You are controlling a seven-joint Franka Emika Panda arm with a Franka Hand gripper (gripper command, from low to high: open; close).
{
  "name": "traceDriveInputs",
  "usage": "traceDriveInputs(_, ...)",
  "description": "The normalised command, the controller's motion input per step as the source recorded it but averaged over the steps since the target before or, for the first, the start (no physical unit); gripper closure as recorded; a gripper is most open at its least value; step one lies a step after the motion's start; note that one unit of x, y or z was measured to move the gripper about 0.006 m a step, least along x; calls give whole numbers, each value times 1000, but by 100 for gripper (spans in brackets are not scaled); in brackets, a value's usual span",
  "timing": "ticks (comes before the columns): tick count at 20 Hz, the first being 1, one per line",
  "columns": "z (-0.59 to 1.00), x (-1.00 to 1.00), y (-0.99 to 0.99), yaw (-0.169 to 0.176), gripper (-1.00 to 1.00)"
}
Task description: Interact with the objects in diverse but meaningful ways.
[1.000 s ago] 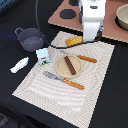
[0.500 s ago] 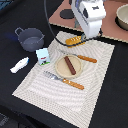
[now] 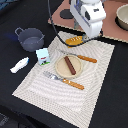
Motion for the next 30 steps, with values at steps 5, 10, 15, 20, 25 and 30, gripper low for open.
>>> traceDriveInputs(5,-406,-208,98,70,-100)
traceDriveInputs(10,-272,-121,150,91,100)
traceDriveInputs(15,118,118,224,87,100)
traceDriveInputs(20,115,115,192,81,100)
traceDriveInputs(25,117,83,157,71,100)
traceDriveInputs(30,351,38,97,60,100)
